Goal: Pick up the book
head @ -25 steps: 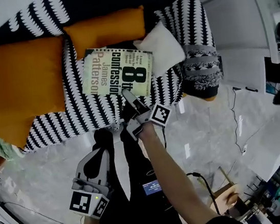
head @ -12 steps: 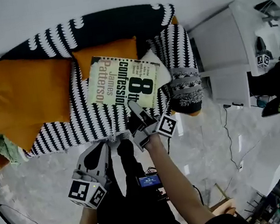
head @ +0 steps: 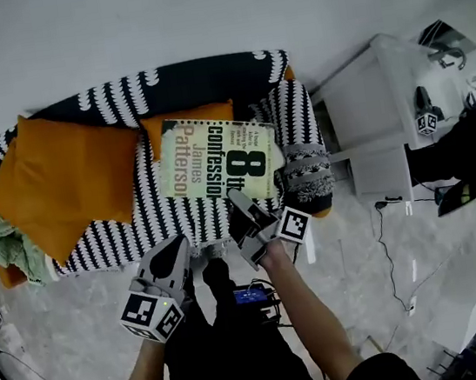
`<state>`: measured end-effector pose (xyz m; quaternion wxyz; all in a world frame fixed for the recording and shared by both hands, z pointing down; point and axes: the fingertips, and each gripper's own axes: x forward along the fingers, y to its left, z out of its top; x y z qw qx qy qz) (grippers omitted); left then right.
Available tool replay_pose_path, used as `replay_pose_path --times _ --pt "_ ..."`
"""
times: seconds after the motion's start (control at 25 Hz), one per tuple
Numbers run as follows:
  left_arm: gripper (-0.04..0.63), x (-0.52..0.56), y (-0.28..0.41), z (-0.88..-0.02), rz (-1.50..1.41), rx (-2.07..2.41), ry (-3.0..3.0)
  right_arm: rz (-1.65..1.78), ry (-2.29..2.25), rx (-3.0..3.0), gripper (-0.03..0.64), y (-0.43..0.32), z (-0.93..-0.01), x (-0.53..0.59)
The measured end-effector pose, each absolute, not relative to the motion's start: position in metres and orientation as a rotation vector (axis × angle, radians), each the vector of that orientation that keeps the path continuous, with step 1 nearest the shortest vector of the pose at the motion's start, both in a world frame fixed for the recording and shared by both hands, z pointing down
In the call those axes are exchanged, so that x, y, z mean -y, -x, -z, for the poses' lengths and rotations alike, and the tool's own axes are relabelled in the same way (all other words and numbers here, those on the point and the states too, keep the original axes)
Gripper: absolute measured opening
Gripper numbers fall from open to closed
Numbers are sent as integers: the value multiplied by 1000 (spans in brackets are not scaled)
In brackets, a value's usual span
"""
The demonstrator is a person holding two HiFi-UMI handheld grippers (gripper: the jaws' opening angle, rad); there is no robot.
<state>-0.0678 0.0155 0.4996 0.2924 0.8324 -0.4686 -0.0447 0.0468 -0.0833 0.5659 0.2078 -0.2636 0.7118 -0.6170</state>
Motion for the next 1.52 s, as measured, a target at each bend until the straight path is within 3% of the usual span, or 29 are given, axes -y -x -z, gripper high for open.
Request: replay_pose_path --times 0.32,0.56,1.52 --pt "14 47 86 -531 189 1184 -2306 1686 796 -2032 179 -40 -588 120" --pt "14 7 82 -511 219 1235 -2308 1666 768 -2098 179 -50 -552 78" --pt "14 42 95 -532 199 1236 -2284 1672 794 -2090 181 -48 -548 76"
